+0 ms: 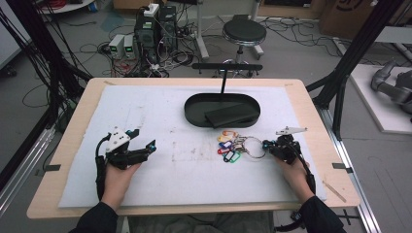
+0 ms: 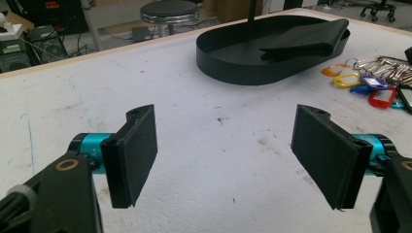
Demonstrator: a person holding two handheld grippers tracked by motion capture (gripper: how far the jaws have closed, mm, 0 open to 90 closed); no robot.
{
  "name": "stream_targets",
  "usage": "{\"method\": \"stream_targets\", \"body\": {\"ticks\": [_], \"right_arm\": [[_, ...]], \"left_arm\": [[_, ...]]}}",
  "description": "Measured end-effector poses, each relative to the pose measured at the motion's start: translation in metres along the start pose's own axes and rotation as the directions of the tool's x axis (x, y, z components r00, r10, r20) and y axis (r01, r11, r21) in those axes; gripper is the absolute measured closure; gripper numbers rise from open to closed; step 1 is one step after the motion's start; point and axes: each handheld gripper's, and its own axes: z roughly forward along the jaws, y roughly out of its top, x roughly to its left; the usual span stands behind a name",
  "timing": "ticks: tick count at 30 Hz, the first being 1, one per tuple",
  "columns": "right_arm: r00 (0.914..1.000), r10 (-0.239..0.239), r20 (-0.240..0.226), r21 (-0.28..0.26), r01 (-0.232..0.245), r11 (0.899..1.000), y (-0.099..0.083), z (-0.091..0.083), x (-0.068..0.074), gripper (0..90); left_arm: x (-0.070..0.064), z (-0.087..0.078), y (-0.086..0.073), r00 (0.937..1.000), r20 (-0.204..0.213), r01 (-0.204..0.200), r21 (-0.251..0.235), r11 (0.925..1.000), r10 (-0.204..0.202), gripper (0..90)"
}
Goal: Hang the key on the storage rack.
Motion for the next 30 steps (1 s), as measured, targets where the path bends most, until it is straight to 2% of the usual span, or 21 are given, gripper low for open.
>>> {"method": "stream_targets", "body": {"ticks": [9, 16, 17, 19, 24, 27, 30], "right_arm": [[0.9998, 0.02, 0.007, -0.103, -0.019, 0.994, 0.004, -0.012, 0.0, 86.8], [0.998, 0.053, -0.036, -0.19, -0.059, 0.98, 0.007, -0.02, 0.002, 87.0], [0.9979, 0.053, -0.039, -0.199, -0.059, 0.978, 0.007, -0.021, 0.003, 90.0], [0.9962, 0.061, -0.062, -0.217, -0.073, 0.974, 0.008, -0.023, 0.004, 90.0], [0.9969, 0.055, -0.056, -0.206, -0.066, 0.976, 0.009, -0.021, 0.007, 90.0], [0.9969, 0.046, -0.064, -0.188, -0.057, 0.98, 0.009, -0.017, 0.007, 85.6], [0.9967, 0.005, -0.081, -0.178, -0.019, 0.984, 0.011, -0.011, 0.006, 78.3]], "left_arm": [[0.0, -0.001, -0.001, 1.0, -0.002, 0.003, -0.003, 1.0, -0.003, 25.0], [-0.001, -0.002, 0.0, 1.0, -0.004, 0.001, -0.005, 1.0, -0.001, 25.0], [0.0, -0.002, 0.0, 1.0, -0.003, 0.001, -0.004, 1.0, -0.001, 25.0], [0.0, -0.002, 0.0, 1.0, -0.003, 0.001, -0.004, 1.0, -0.001, 25.0], [-0.001, -0.002, 0.0, 1.0, -0.001, 0.0, -0.004, 1.0, 0.0, 25.0], [-0.001, -0.003, 0.0, 1.0, -0.006, 0.004, -0.006, 1.0, -0.004, 25.0], [0.0, -0.003, 0.0, 1.0, 0.003, 0.006, -0.007, 1.0, -0.006, 25.0]]}}
